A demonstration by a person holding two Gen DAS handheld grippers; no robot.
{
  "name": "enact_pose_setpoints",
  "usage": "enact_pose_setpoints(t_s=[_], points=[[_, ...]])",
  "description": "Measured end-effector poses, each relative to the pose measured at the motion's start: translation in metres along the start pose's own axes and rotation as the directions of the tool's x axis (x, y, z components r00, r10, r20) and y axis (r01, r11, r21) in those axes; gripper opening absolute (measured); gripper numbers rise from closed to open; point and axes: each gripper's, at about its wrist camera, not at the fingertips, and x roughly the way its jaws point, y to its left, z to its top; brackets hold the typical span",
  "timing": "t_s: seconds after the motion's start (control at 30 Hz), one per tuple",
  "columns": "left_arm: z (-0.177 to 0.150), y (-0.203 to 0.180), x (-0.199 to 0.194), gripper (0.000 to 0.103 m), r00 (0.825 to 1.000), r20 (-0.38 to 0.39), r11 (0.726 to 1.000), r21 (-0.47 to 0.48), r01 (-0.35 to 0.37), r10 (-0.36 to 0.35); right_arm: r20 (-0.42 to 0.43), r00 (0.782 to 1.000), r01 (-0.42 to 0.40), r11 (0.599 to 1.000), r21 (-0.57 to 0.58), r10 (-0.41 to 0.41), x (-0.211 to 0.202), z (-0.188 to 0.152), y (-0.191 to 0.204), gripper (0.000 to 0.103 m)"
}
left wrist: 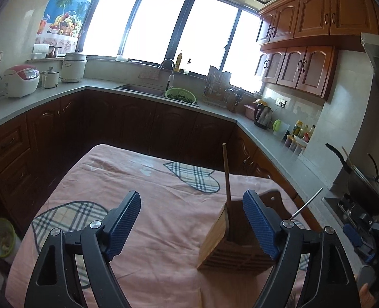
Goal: Organize utensils
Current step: 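Open the left tool to drop the chopstick into the holder, then move the left tool back toward the remaining chopsticks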
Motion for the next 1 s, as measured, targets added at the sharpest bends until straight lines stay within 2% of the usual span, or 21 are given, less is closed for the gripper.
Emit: enact_pose_setpoints(t_s=[0.27, 0.47, 0.73, 1.0], points=[[-0.026, 0.020, -0.053, 0.082, 0.991, -0.131, 1.000, -0.017, -0.023, 0.021, -0.070, 0.997, -0.012, 0.999, -0.036, 0.009, -0.043, -0.034, 0.008, 0.099], [-0.037, 0.027, -0.088, 0.082, 0.981, -0.189, 0.999, -0.020, -0.044, 0.040, -0.110, 0.994, -0.012, 0.998, -0.066, 0.005, -0.068, -0.058, 0.016, 0.099], [-0.057, 0.042, -0.124, 0.082, 0.972, -0.228, 0.997, -0.025, -0.066, 0.059, -0.154, 0.988, 0.004, 0.996, -0.089, -0.018, -0.089, -0.086, 0.013, 0.099], [-0.079, 0.045, -0.139, 0.082, 0.957, -0.281, 0.996, -0.013, -0.083, 0.076, -0.187, 0.982, 0.010, 0.994, -0.112, -0.031, -0.102, -0.110, 0.010, 0.099]])
